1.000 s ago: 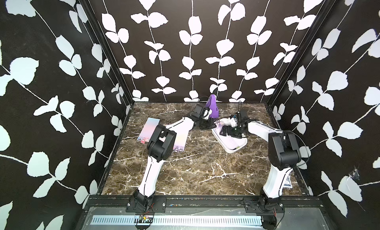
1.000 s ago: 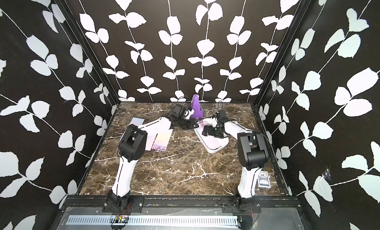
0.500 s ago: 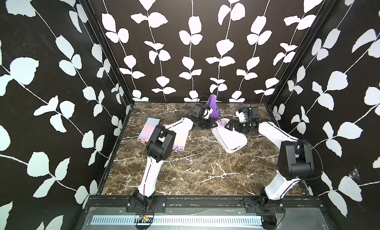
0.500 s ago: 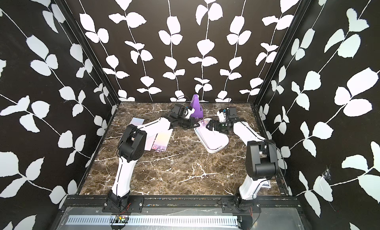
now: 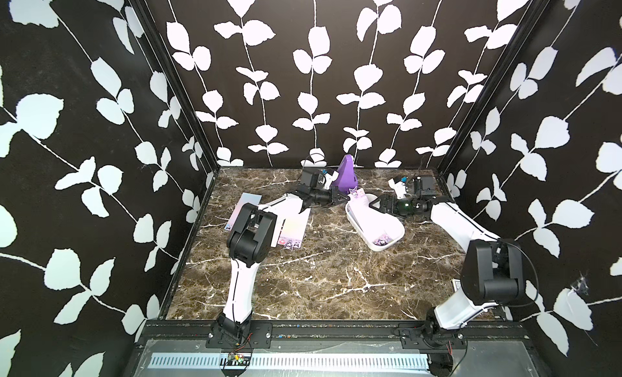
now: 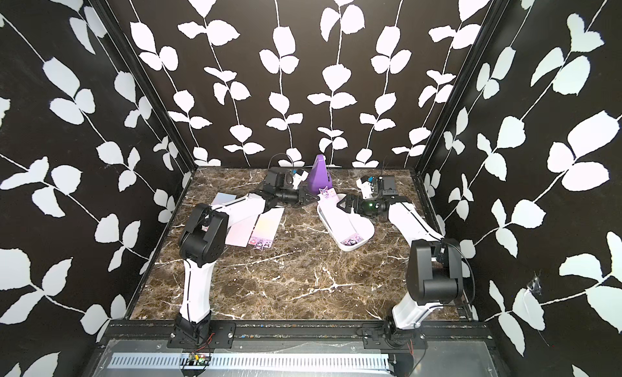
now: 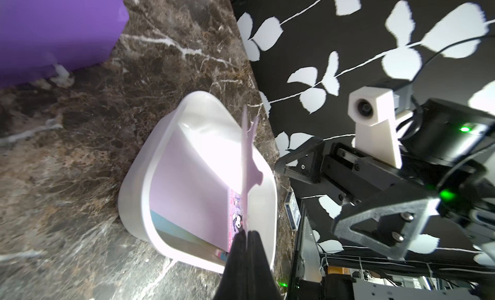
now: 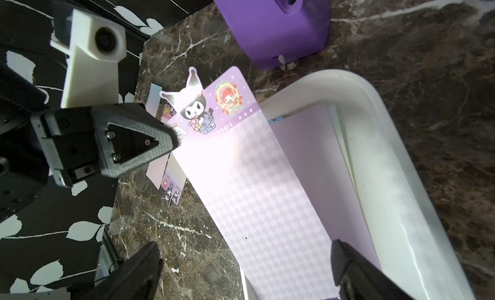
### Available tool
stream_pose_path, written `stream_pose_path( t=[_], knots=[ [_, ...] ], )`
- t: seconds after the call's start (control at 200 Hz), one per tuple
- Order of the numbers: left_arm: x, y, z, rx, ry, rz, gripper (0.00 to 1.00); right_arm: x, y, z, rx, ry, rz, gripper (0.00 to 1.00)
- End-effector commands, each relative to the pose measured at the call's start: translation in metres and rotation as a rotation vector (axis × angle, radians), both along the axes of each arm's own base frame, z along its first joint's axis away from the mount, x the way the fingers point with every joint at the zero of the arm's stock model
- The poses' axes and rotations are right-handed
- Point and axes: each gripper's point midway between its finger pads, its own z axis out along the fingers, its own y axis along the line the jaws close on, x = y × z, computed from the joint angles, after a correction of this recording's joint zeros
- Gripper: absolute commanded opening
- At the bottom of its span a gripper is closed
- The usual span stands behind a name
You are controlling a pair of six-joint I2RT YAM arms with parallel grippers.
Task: Take the stickers out of the storage box
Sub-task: Pick up the sticker from the storage box.
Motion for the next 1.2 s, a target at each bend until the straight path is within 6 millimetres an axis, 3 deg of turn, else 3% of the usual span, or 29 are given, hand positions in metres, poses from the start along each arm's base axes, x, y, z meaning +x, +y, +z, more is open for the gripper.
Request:
stream_pose_path(
  t=[0.0,0.23,0.255,0.46,0.81,0.89,0.91,0.99,1.195],
  knots=[
    [-0.011,0.008,0.054,-0.091,-0.105,-0.033,0.0,-0.003,0.0,0.003,0.004,-0.043,0.041,0.99],
    [-0.02,0.016,0.074,-0.148,-0.135,-0.062,0.0,-0.006,0.005,0.011,0.066,-0.061,0.079,0.99],
    [-0.021,0.016,0.076,-0.16,-0.134,-0.061,0.0,-0.008,0.006,0.025,0.071,-0.096,0.084,0.99],
    [-0.027,0.019,0.084,-0.206,-0.117,-0.099,0.0,-0.017,0.02,0.048,0.179,-0.132,0.168,0.99],
    [-0.044,0.026,0.098,-0.231,-0.138,-0.156,0.0,-0.024,0.026,0.051,0.209,-0.11,0.233,0.97],
    [-0.047,0.026,0.099,-0.237,-0.138,-0.174,0.0,-0.025,0.028,0.056,0.233,-0.115,0.246,0.93],
    [-0.049,0.026,0.101,-0.24,-0.139,-0.181,0.0,-0.023,0.029,0.048,0.241,-0.091,0.248,0.91],
    [-0.052,0.026,0.103,-0.247,-0.139,-0.203,0.0,-0.023,0.031,0.048,0.262,-0.083,0.261,0.84],
    [-0.051,0.026,0.103,-0.248,-0.138,-0.203,0.0,-0.025,0.037,0.05,0.331,-0.058,0.296,0.48]
  ],
)
